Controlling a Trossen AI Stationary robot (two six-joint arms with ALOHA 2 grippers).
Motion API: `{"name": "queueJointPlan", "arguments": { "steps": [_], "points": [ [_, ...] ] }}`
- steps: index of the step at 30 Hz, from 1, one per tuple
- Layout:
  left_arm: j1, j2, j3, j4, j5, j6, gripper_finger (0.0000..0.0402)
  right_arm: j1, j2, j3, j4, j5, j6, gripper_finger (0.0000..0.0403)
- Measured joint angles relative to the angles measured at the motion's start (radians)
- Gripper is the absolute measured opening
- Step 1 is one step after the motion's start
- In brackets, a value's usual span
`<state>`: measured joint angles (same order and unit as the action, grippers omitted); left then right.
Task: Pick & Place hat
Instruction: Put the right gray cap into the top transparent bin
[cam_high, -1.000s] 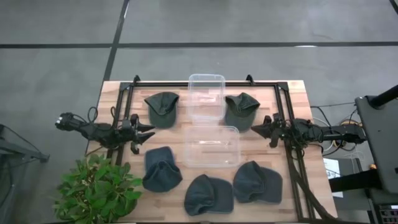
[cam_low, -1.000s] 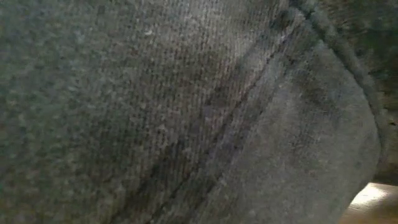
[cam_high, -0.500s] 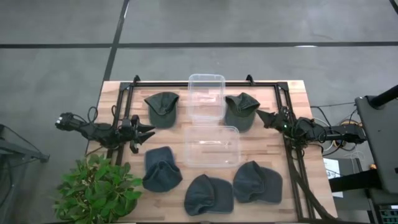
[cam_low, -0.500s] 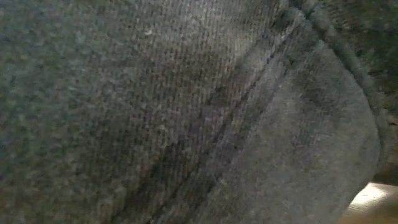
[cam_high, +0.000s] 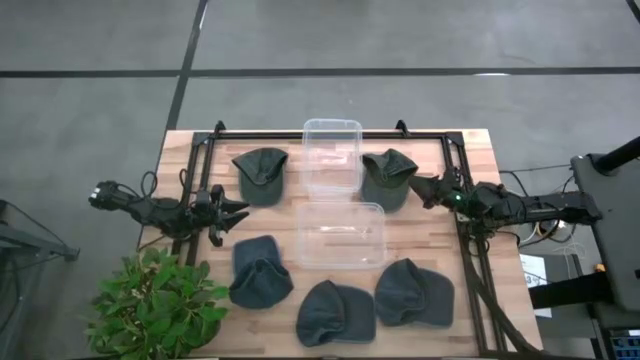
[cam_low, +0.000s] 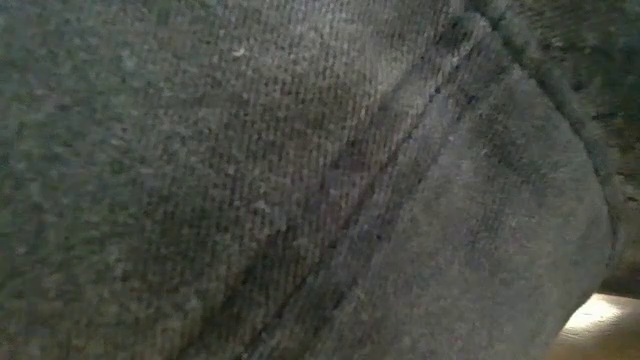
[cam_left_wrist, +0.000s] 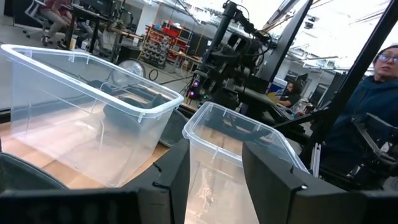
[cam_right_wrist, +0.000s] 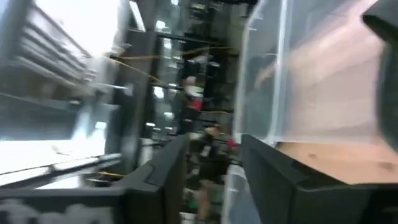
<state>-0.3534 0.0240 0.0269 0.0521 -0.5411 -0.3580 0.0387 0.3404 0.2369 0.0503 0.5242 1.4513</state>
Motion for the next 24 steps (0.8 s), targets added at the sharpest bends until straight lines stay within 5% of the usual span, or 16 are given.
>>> {"name": "queueJointPlan", "arguments": {
  "steps": [8,12,24],
  "points": [
    [0.0,0.0,0.0,0.0,0.0,-0.037,0.0139,-0.02,0.256,0.325,-0.695,0.094,0.224,0.0202],
    [0.0,0.0,0.0,0.0,-0.001,-0.037,0.0139,-0.052,0.35,0.414,-0.99,0.053,0.251,0.0201],
    [0.0,0.0,0.0,0.0,-0.003,-0.037,0.0139,-0.177,0.481,0.261,-0.777,-0.104,0.196,0.0194]
  ]
}}
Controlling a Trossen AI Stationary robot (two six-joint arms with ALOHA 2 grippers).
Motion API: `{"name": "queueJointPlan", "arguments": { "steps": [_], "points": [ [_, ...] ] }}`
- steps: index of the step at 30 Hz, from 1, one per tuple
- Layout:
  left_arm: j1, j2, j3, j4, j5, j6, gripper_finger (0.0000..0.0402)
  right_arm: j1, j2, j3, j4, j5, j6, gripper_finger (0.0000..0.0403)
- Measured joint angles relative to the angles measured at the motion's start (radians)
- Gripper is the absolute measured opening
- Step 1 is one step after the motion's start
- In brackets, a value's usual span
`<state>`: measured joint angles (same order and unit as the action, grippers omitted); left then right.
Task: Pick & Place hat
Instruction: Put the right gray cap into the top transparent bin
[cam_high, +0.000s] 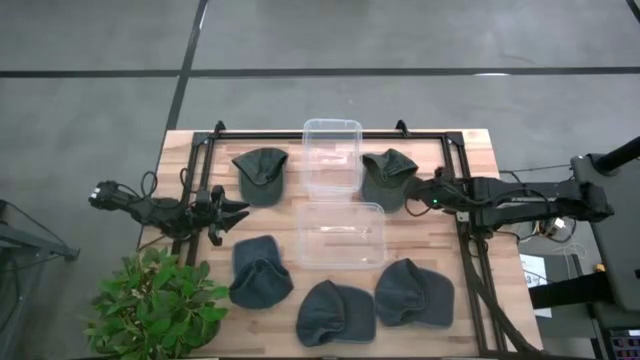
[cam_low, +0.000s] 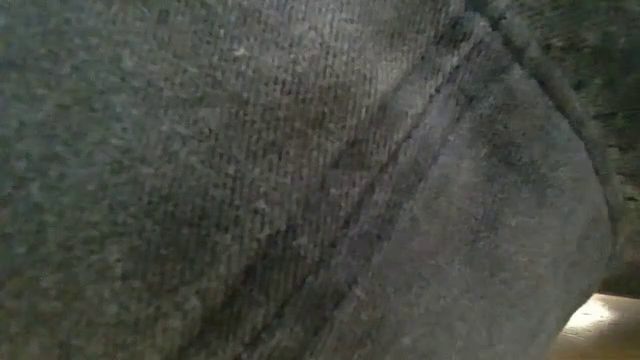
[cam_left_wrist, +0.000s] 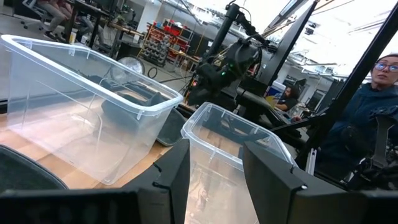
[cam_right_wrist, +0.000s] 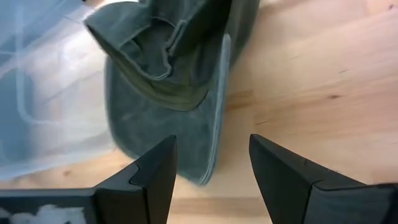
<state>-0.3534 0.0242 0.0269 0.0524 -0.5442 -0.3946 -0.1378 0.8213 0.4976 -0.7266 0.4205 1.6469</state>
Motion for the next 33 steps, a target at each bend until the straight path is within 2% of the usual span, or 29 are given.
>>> {"name": "queueJointPlan", "arguments": {
  "steps": [9,14,19,25,29,33],
  "points": [
    [0.0,0.0,0.0,0.0,0.0,0.0,0.0139,-0.086,0.046,-0.114,0.184,-0.015,-0.013,0.0194],
    [0.0,0.0,0.0,0.0,0.0,0.0,0.0139,-0.143,0.075,-0.18,0.393,-0.055,-0.045,0.0181],
    [0.0,0.0,0.0,0.0,0.0,-0.001,0.0139,-0.179,0.086,-0.196,0.434,-0.062,-0.067,0.0132],
    [0.0,0.0,0.0,0.0,0.0,0.0,0.0139,-0.211,0.075,-0.217,0.455,-0.11,-0.128,0.0022],
    [0.0,0.0,0.0,0.0,0.0,0.0,0.0139,-0.213,0.062,-0.197,0.439,-0.108,-0.147,0.0013],
    [0.0,0.0,0.0,0.0,0.0,-0.001,0.0139,-0.214,0.035,-0.124,0.376,-0.046,-0.196,0.0012]
  ]
}}
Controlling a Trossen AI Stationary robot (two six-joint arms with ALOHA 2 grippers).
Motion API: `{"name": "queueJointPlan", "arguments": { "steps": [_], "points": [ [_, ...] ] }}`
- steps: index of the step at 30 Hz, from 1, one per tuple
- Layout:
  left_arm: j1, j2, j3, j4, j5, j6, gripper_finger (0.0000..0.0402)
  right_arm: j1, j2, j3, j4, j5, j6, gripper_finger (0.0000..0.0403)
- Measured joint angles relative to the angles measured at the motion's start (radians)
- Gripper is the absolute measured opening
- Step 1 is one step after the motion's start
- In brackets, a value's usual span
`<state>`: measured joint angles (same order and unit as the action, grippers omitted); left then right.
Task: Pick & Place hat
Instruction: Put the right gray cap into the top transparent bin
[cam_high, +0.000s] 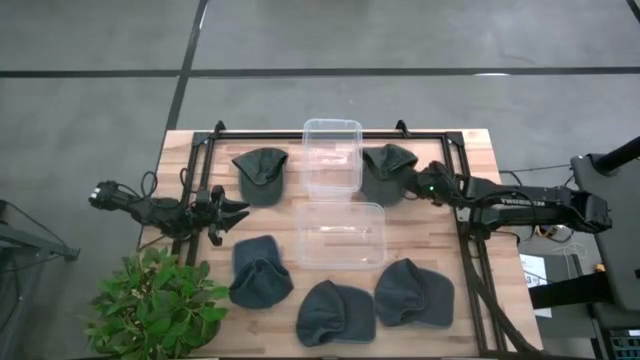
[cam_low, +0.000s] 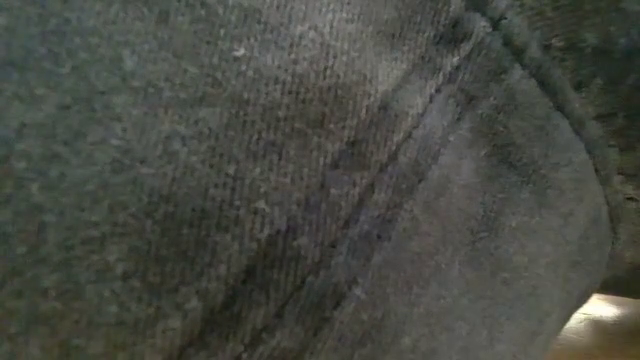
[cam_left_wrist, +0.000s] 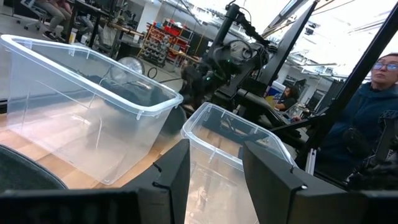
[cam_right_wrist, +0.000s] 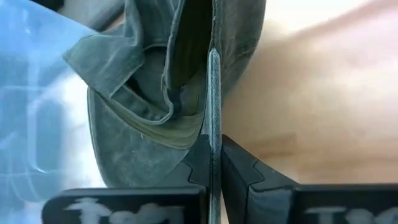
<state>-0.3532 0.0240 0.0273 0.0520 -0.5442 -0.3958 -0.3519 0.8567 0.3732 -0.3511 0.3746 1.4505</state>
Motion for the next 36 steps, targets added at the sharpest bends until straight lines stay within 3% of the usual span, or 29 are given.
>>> {"name": "queueJointPlan", "arguments": {
  "steps": [10,13,18,25,36],
  "points": [
    [0.0,0.0,0.0,-0.001,0.0,0.009,0.0139,-0.001,-0.032,0.342,-0.427,0.171,-0.216,0.0011],
    [0.0,0.0,0.0,-0.005,0.0,0.009,0.0139,-0.001,-0.032,0.431,-0.484,0.21,-0.264,0.0011],
    [0.0,0.0,0.0,-0.009,0.0,0.009,0.0139,0.0,-0.025,0.552,-0.456,0.251,-0.334,0.0012],
    [0.0,0.0,-0.011,0.004,0.0,0.009,0.0139,0.0,0.04,0.634,-0.247,0.244,-0.416,0.0012],
    [0.0,0.0,-0.016,0.028,0.0,0.008,0.0139,0.0,0.357,0.751,-0.116,0.043,-0.482,0.0012]
  ]
}}
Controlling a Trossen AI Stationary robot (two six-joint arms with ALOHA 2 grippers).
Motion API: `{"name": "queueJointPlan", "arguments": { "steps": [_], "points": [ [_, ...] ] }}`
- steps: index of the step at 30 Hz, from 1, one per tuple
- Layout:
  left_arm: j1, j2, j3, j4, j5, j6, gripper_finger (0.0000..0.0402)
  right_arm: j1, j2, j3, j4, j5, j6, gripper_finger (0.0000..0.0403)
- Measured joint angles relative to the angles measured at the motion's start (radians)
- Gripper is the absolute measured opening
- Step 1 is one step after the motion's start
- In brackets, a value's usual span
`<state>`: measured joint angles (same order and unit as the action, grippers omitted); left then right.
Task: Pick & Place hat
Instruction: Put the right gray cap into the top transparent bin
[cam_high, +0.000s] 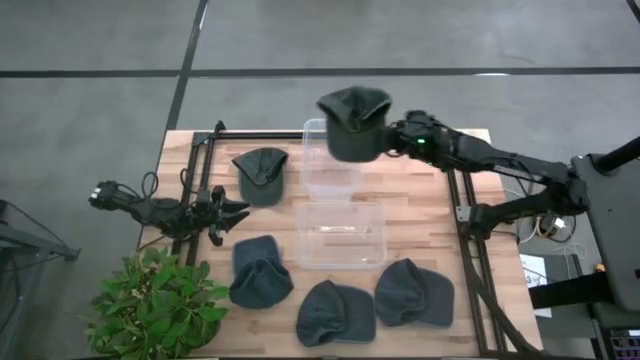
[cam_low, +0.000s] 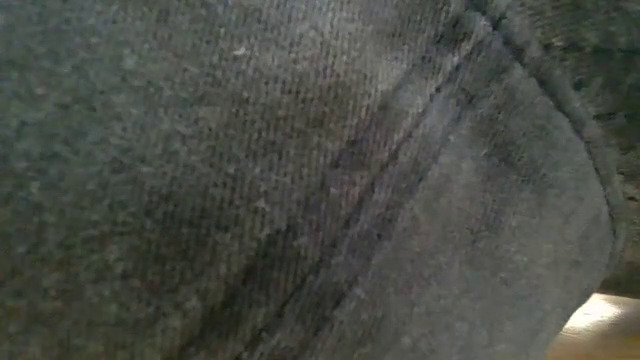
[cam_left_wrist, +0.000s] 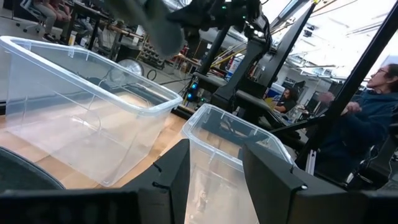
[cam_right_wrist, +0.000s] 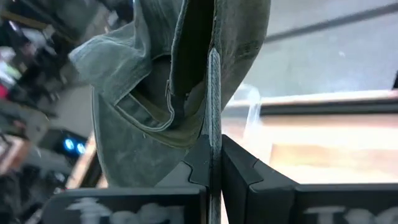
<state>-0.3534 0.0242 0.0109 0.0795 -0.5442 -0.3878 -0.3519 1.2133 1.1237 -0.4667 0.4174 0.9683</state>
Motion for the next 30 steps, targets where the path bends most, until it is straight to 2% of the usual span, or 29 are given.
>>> {"name": "queueJointPlan", "arguments": {
  "steps": [6,11,15,20,30],
  "points": [
    [0.0,0.0,0.0,0.003,0.0,-0.008,0.0139,0.0,0.172,0.094,0.001,-0.042,-0.002,0.0012],
    [0.0,0.0,0.0,0.009,0.0,-0.008,0.0139,0.0,0.271,0.164,-0.003,-0.083,0.0,0.0012],
    [0.0,0.0,0.0,0.017,0.0,-0.009,0.0139,0.0,0.331,0.202,-0.073,-0.086,0.015,0.0013],
    [0.0,0.0,0.0,0.049,0.0,-0.021,0.0139,0.0,0.368,0.221,-0.158,-0.086,0.028,0.0013],
    [0.0,0.0,0.0,0.087,0.0,-0.137,0.0139,-0.009,0.373,0.211,-0.158,-0.135,0.034,0.0016]
  ]
}}
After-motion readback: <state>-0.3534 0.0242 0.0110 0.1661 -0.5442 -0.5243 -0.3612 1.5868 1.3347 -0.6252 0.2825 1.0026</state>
